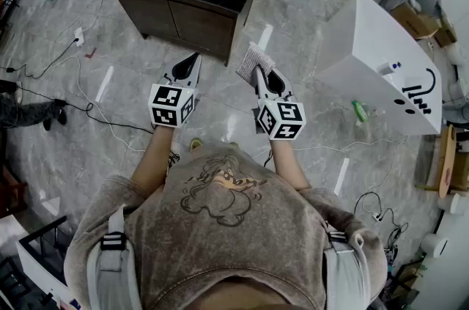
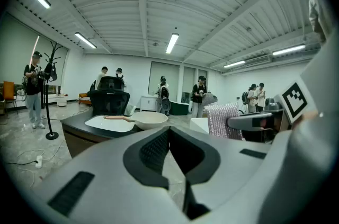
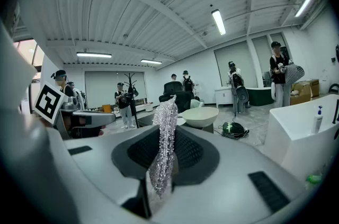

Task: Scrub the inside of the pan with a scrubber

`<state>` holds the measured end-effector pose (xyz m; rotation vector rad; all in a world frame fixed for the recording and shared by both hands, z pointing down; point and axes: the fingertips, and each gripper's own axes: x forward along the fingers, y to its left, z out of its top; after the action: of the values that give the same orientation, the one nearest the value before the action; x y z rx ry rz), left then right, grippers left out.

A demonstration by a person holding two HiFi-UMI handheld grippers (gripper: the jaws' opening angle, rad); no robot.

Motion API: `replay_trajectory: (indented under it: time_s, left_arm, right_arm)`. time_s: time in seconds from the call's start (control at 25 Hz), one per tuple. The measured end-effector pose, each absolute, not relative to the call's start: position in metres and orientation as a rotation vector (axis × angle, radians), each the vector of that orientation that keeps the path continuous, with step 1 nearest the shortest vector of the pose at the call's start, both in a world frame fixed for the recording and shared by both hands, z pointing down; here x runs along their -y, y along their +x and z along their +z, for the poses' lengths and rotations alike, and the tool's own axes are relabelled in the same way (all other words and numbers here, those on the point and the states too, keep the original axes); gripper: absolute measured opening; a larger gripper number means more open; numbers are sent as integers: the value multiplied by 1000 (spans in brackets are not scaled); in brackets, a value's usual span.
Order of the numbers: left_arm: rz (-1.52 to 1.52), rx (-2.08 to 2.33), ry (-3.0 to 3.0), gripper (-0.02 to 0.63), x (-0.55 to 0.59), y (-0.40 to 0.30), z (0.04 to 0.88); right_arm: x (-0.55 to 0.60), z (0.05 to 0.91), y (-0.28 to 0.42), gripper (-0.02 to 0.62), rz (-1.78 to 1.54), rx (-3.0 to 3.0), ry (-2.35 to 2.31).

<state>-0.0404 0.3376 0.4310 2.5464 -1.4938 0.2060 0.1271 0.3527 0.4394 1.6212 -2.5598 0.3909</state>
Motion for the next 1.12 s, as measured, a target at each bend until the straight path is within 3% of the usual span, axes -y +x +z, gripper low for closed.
replay_trajectory:
  time_s: [1.12]
  left_arm:
    - [243,1328,2654,17,-336,-82,439]
  right_arm:
    - [-367,459,85,84,404,2491,1765]
